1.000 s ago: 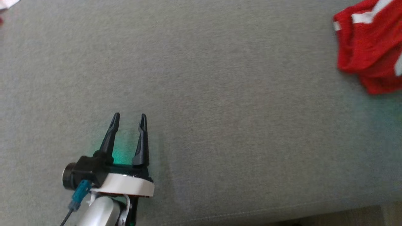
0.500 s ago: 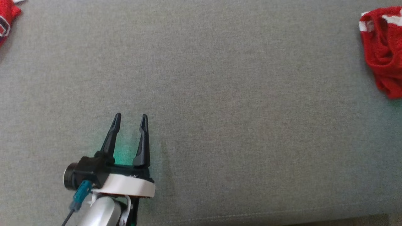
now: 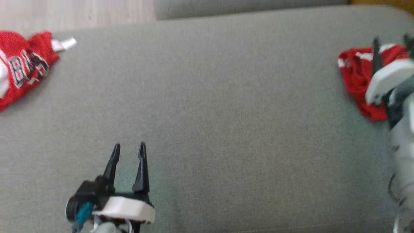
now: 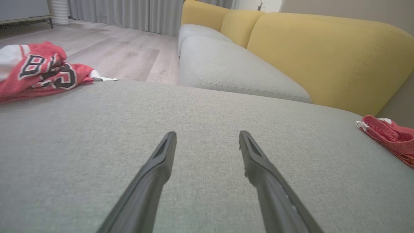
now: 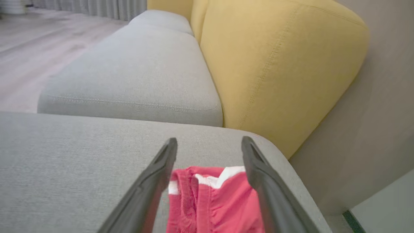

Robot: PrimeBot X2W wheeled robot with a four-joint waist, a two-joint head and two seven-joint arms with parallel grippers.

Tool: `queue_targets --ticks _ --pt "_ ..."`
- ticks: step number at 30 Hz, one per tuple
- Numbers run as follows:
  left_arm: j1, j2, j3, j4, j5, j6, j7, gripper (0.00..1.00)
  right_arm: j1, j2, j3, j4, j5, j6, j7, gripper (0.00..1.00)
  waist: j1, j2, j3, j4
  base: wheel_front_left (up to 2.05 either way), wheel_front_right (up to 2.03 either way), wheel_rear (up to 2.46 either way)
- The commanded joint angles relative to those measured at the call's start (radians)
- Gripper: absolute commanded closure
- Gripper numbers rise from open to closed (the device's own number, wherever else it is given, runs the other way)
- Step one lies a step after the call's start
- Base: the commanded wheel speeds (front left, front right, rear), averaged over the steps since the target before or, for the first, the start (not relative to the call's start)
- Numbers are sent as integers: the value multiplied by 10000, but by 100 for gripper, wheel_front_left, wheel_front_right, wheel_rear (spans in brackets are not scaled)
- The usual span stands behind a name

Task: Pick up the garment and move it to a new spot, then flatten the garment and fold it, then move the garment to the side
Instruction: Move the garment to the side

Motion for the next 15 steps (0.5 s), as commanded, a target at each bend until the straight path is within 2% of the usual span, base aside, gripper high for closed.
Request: queue_targets --ticks 1,8,15 --pt "-92 73 419 -226 -41 45 -100 0 63 101 247 -314 97 35 -132 0 2 -1 -801 154 0 0 0" --pt "681 166 744 40 -334 214 -205 0 1672 987 812 -1144 998 35 -661 0 2 -1 -1909 372 0 0 0" --pt "1272 195 969 269 -537 229 -296 0 4081 1714 1326 -3036 1697 35 -1120 0 2 -1 -2368 552 0 0 0"
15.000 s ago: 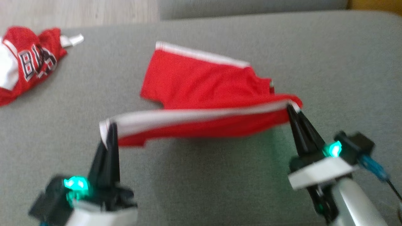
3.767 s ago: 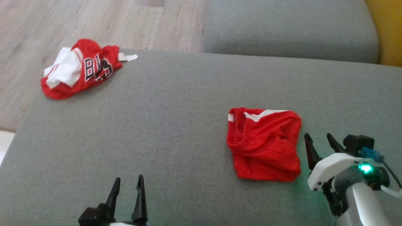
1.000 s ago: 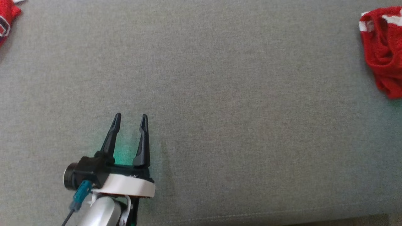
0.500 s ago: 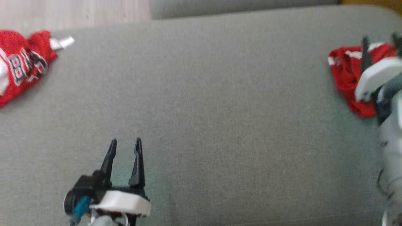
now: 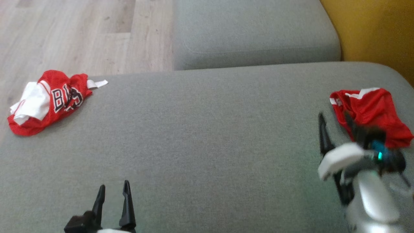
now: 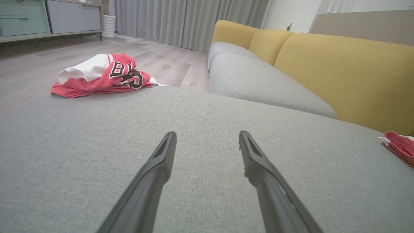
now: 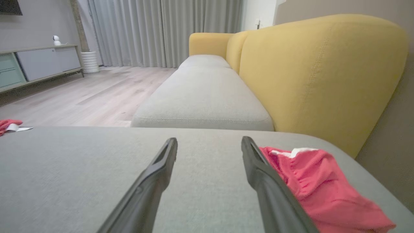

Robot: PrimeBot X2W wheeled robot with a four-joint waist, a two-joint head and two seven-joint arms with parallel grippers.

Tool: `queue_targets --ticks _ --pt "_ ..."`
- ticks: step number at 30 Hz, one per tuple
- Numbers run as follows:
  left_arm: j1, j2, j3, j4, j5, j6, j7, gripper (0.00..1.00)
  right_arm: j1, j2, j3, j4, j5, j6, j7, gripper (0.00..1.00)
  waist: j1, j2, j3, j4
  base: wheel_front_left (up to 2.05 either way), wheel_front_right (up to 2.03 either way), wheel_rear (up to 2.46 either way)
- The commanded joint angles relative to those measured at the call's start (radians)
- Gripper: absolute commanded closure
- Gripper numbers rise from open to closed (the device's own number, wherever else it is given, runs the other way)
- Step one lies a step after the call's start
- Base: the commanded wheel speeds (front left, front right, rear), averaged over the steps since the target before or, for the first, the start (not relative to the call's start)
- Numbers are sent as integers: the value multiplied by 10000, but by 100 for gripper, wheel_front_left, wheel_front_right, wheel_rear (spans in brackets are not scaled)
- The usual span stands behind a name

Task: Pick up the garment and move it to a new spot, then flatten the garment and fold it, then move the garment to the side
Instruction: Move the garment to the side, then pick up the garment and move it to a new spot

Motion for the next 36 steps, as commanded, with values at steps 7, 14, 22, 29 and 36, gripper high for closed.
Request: queue_targets --ticks 7,14,22,29,36 --pt "-123 60 372 -148 -79 46 -158 0 2525 285 838 -2710 1205 35 -115 0 3 -1 -362 351 0 0 0" --pt "82 -24 241 95 -90 17 -171 0 4350 290 1184 -4318 1961 35 78 0 3 -1 -488 437 0 0 0" --pt "-21 -87 -6 458 -20 -89 -165 0 4873 291 1270 -4793 2158 35 335 0 3 -1 -458 513 0 0 0" --pt "-157 -61 -93 543 0 -147 -166 0 4935 292 1222 -4838 2110 35 420 0 3 -1 -398 560 0 0 0" --pt "-226 15 -146 510 21 -139 -134 0 5040 292 1182 -4770 1990 35 525 0 3 -1 -422 741 0 0 0"
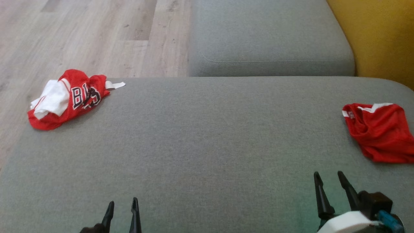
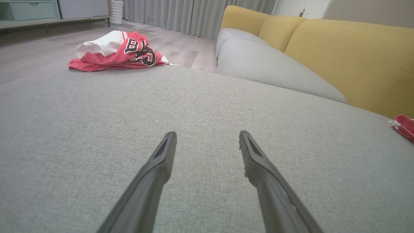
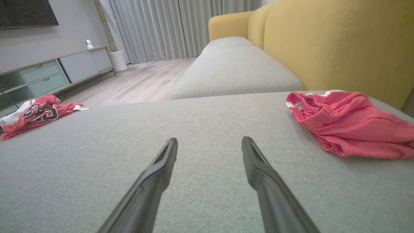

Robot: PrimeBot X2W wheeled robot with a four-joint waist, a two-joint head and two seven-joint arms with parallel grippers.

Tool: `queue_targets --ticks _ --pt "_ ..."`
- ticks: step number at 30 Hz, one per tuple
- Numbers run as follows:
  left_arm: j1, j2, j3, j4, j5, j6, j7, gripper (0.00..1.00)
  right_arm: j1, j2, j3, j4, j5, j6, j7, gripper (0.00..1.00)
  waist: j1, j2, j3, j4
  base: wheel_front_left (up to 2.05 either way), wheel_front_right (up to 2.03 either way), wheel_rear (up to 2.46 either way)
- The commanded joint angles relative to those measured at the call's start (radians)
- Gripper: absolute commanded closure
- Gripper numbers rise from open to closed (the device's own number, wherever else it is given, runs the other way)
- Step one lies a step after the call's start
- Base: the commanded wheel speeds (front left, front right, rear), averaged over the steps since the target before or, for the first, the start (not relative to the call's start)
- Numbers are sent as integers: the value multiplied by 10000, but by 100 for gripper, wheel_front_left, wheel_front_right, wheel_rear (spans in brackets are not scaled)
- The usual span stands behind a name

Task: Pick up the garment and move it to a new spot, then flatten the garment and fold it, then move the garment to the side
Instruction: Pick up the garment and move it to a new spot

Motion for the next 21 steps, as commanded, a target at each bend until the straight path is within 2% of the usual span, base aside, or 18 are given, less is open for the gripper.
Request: queue_targets --ticks 1,6,17,21 --pt "-642 101 278 -288 23 -31 -91 0 -213 -57 208 -301 -84 35 -5 0 0 -1 -15 99 0 0 0" --pt "-719 226 260 -381 87 24 -14 0 -137 -57 385 -280 -18 35 -60 0 0 -1 -115 789 0 0 0" --pt "-642 687 352 -828 148 176 222 0 -250 -57 762 -18 295 35 -331 0 0 -1 -251 3126 0 0 0" --pt "-484 746 584 -1114 65 343 134 0 -608 -57 1156 37 309 35 -346 0 0 -1 41 3435 0 0 0"
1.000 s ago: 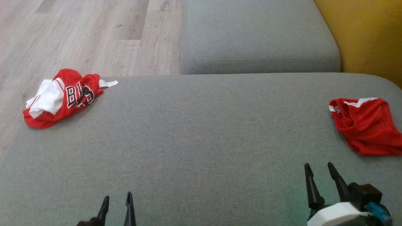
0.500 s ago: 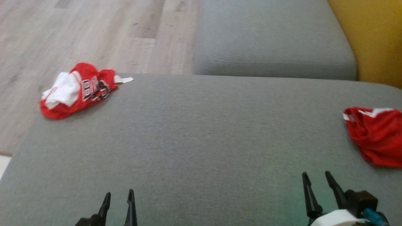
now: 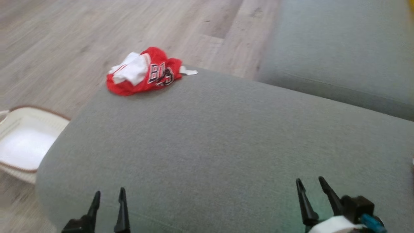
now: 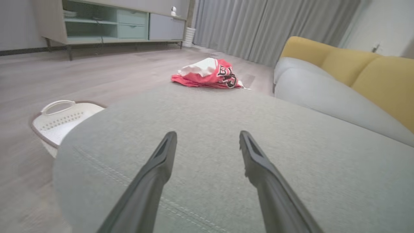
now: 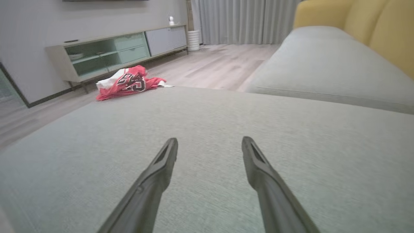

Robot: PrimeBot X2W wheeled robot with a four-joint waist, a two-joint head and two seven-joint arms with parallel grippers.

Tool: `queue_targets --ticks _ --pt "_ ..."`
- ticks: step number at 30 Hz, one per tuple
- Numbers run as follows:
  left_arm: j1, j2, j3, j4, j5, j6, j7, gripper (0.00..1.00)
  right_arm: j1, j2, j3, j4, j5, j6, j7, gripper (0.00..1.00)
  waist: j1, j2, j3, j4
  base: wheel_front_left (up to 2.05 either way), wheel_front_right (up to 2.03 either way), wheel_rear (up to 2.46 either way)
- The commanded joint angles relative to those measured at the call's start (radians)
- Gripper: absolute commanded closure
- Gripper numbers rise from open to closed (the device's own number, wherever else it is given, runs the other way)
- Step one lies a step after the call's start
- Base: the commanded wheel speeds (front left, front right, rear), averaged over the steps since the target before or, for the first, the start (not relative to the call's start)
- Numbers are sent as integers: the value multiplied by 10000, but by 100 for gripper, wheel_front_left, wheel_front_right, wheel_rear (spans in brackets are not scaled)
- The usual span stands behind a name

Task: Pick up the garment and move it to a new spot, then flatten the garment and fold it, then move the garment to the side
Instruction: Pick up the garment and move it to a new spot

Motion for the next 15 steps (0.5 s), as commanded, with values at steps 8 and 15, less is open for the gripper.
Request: queue_targets --ticks 8,15 --pt "-119 109 728 -604 -120 191 -309 0 -1103 -80 842 -50 57 35 -231 0 1 0 488 572 0 0 0" --pt "-43 70 861 -604 -195 183 -367 0 -1026 -80 787 -54 -42 35 -261 0 1 0 569 658 0 0 0"
